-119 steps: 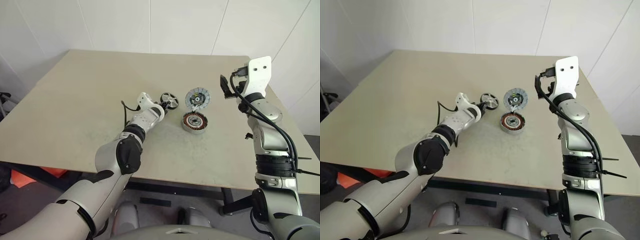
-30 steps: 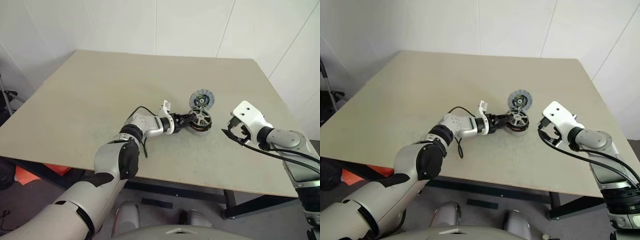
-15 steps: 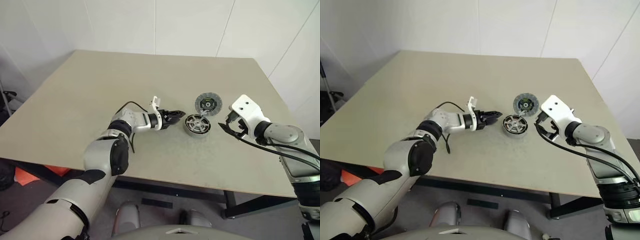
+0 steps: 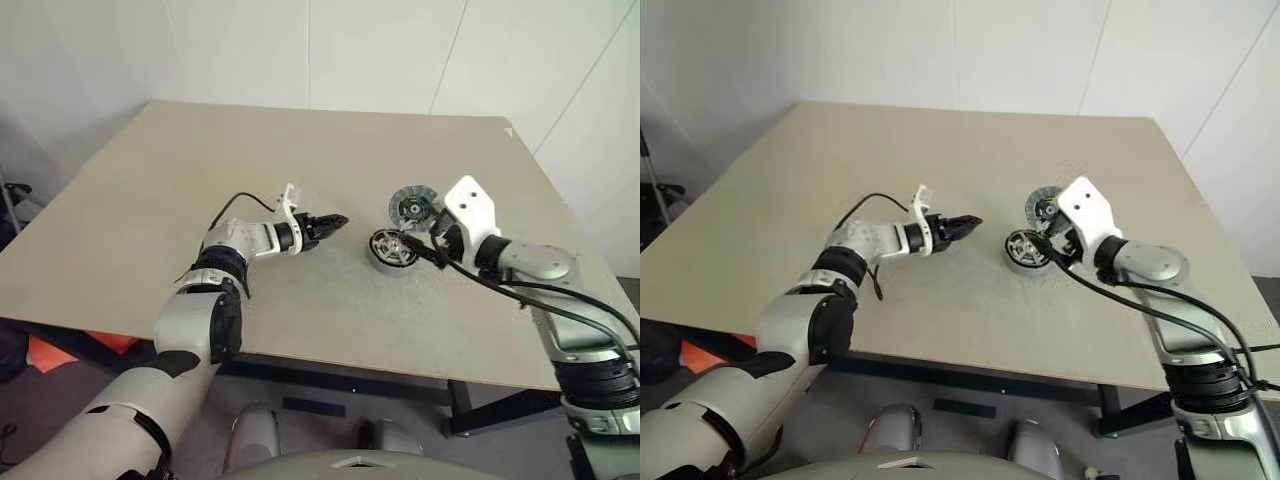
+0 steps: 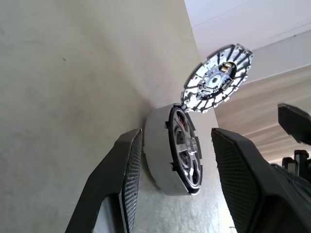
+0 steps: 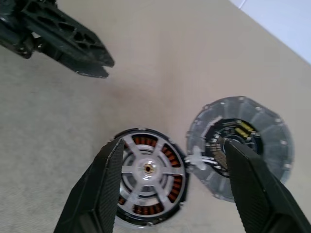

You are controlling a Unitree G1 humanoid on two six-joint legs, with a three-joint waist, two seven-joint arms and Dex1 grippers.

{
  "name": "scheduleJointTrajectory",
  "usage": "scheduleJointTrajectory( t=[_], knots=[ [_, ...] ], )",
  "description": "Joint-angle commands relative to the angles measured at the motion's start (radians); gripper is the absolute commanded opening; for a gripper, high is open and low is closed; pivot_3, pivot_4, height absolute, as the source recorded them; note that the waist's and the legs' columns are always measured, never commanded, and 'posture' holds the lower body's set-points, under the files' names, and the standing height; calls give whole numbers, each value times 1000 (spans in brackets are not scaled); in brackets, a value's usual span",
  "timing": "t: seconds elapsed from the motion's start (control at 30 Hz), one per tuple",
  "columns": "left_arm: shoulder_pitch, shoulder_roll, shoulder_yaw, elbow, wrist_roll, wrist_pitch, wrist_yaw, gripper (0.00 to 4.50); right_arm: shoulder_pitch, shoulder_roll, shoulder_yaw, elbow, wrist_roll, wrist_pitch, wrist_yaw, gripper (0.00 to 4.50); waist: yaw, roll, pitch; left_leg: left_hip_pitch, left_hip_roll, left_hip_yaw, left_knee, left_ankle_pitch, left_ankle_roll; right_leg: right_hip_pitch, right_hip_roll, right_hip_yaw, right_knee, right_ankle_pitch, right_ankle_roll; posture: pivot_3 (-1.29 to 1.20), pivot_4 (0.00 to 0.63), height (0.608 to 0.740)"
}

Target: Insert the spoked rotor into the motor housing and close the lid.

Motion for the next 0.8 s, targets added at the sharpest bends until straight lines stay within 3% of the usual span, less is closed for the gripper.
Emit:
scheduleJointTrajectory(
  t=[0.03,0.2,0.8],
  knots=[
    [9,28,-20,-97,5,-39,-27,2423,-27,41,19,-2,9,-7,-21,3254,1,0,0,0,0,0,0,0,-1,0,0,0,0,0,0,0,0,740],
    [52,48,-20,-200,-13,-27,-10,2423,-76,82,34,141,-37,-52,-66,1973,6,0,0,-1,-1,0,0,0,-1,0,-1,0,0,0,0,0,0,740],
    [88,36,-14,-268,-25,-51,60,2423,-53,142,54,424,-79,-161,-95,1973,-10,0,0,0,-1,0,0,1,-1,1,0,0,0,0,0,0,0,740]
  ],
)
